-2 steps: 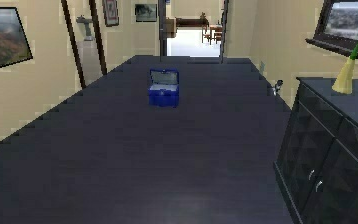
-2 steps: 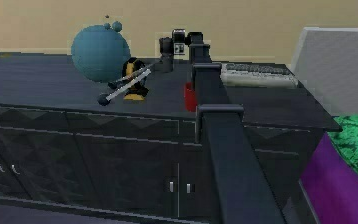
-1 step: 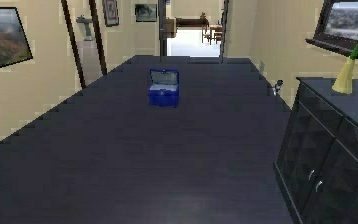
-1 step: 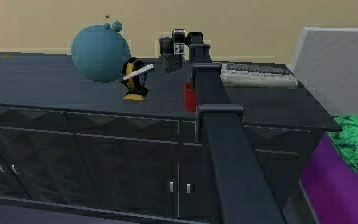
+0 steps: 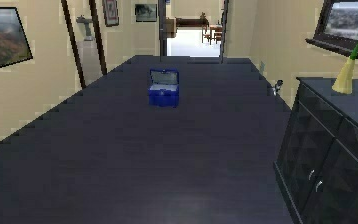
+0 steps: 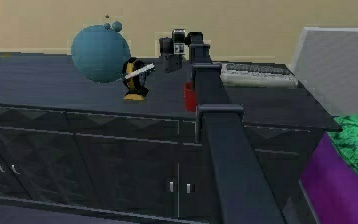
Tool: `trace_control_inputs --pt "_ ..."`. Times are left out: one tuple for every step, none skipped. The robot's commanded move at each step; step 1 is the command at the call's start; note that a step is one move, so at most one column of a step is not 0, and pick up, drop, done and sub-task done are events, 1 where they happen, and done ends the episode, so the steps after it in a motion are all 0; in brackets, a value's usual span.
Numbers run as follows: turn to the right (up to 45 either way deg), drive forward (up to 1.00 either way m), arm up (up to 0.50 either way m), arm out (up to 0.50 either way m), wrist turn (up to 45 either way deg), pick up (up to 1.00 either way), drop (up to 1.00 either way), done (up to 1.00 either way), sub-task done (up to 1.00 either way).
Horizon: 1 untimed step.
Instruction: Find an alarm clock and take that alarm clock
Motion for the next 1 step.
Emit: trace_control_inputs --pt "0.0 0.00 0.00 0.00 0.0 1.00 0.00 0.00 0.00"
